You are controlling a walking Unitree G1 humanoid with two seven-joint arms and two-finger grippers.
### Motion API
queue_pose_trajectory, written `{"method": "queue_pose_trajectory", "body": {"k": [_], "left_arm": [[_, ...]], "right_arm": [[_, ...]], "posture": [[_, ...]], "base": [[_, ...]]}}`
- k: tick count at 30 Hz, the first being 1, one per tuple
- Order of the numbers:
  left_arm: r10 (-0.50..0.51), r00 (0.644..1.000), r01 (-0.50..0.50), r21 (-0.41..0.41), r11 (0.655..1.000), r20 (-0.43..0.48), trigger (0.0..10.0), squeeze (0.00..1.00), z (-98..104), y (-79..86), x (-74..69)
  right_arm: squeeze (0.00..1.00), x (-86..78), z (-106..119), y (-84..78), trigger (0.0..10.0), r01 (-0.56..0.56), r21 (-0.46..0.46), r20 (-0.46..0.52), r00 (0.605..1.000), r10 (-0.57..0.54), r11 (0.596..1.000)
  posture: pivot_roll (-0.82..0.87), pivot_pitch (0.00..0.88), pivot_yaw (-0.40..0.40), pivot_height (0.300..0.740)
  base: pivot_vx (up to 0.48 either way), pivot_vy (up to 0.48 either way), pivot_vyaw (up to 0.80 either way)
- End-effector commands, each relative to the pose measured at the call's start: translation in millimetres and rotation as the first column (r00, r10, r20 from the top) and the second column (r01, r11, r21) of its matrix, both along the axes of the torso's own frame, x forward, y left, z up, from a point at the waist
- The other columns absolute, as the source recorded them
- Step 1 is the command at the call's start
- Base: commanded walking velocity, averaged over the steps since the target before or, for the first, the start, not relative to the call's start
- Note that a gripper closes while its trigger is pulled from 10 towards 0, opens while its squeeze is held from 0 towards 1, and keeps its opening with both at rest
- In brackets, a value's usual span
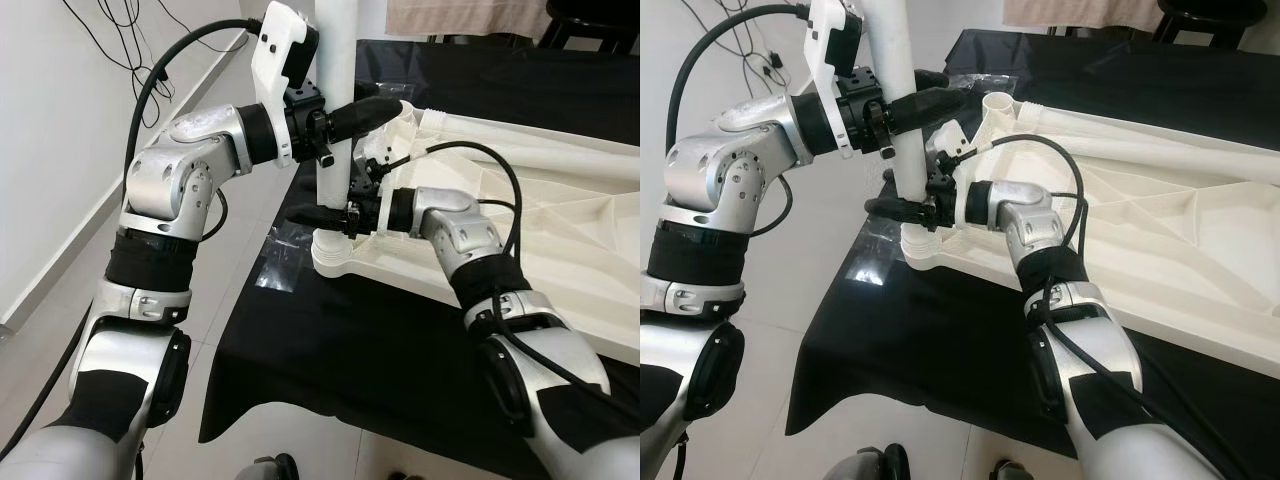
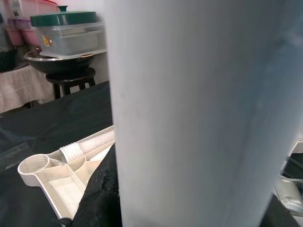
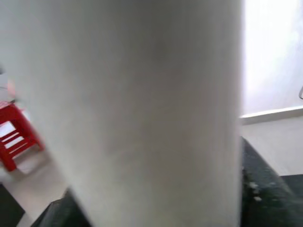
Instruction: Building children table
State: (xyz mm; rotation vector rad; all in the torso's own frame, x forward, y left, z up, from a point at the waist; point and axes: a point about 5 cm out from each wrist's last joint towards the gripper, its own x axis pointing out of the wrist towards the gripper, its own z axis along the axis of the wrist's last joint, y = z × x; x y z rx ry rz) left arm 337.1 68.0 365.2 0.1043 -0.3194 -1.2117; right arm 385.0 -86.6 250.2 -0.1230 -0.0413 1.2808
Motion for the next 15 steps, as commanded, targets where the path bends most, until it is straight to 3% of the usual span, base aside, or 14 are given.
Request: {"method": "queue_pose_trajectory", "body": {"k": [1,5,6,7,8,9,12,13,14,15], "left_arm": [[-0.188,0.982,0.185,0.096,0.978,0.02,0.0,0.0,-5,-32.0,-18.6],[-0.186,0.982,0.181,0.106,0.978,0.034,0.0,0.0,-6,-32.0,-18.4],[-0.185,0.982,0.18,0.107,0.978,0.037,4.9,1.0,-6,-31.9,-18.3],[-0.185,0.982,0.18,0.107,0.978,0.037,4.9,1.0,-6,-31.9,-18.3],[-0.168,0.985,0.164,0.111,0.98,0.027,7.8,1.0,-7,-31.6,-17.0],[-0.149,0.989,0.147,0.102,0.984,0.015,10.0,1.0,-8,-31.3,-15.9],[-0.136,0.991,0.135,0.095,0.986,0.007,10.0,1.0,-8,-31.1,-15.1],[-0.132,0.991,0.132,0.092,0.987,0.001,10.0,0.86,-9,-30.6,-15.3],[-0.132,0.991,0.132,0.092,0.987,0.001,10.0,0.86,-9,-30.6,-15.3],[-0.122,0.993,0.122,0.082,0.989,-0.003,10.0,0.0,-8,-26.9,-15.3]], "right_arm": [[0.0,-1.7,-2,27.6,0.0,-0.045,-0.026,-0.021,0.999,0.044,0.999],[0.0,-0.4,-3,26.2,0.0,-0.034,-0.021,-0.018,0.999,0.034,0.999],[0.0,0.0,-3,25.9,0.0,-0.032,-0.022,-0.015,0.999,0.032,0.999],[0.0,0.0,-3,25.9,0.0,-0.032,-0.022,-0.015,0.999,0.032,0.999],[0.0,1.0,-3,24.5,0.0,-0.017,-0.018,-0.008,1.0,0.017,1.0],[0.0,2.7,-2,21.9,0.0,0.011,-0.009,0.006,1.0,-0.011,1.0],[0.0,3.9,-2,20.0,0.0,0.032,-0.002,0.016,0.999,-0.032,0.999],[0.0,7.1,-3,15.8,0.0,0.109,-0.006,0.027,0.994,-0.109,0.994],[0.0,7.1,-3,15.8,0.0,0.109,-0.006,0.027,0.994,-0.109,0.994],[0.0,11.8,-8,11.0,0.0,0.243,-0.019,0.029,0.97,-0.243,0.97]], "posture": [[0.06,0.194,0.089,0.74],[0.05,0.194,0.089,0.74],[0.05,0.194,0.089,0.74],[0.05,0.194,0.089,0.74],[0.04,0.194,0.091,0.74],[0.04,0.195,0.087,0.74],[0.04,0.195,0.087,0.74],[0.01,0.199,0.074,0.74],[0.01,0.199,0.074,0.74],[0.01,0.2,0.065,0.74]], "base": [[0.0,0.0,0.0],[0.0,0.0,0.0],[0.0,0.0,0.0],[0.0,0.0,0.0],[0.0,0.0,0.0],[0.0,0.0,0.0],[0.0,0.0,0.0],[0.0,0.0,0.0],[0.0,0.0,0.0],[0.0,0.0,0.0]]}}
